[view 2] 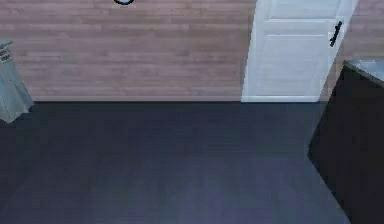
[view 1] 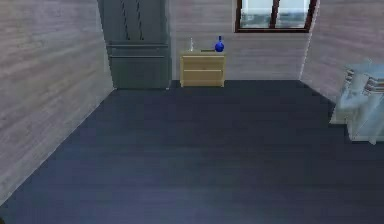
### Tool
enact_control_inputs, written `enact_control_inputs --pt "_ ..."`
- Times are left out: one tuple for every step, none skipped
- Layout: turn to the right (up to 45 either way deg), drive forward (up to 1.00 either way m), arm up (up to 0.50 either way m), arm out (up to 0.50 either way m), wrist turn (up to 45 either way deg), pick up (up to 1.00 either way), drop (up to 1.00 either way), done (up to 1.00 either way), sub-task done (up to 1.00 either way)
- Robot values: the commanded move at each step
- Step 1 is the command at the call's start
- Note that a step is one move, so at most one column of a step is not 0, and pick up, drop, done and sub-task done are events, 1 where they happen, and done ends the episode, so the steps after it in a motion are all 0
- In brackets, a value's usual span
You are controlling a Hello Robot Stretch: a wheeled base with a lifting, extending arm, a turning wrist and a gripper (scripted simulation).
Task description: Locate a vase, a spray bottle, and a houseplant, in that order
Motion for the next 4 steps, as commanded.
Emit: enact_control_inputs --pt "0.0 1.0 0.0 0.0 0.0 0.0 0.0 0.0 0.0" --pt "0.0 1.0 0.0 0.0 0.0 0.0 0.0 0.0 0.0" --pt "0.0 1.0 0.0 0.0 0.0 0.0 0.0 0.0 0.0" --pt "15.0 0.0 0.0 0.0 0.0 0.0 0.0 0.0 0.0"
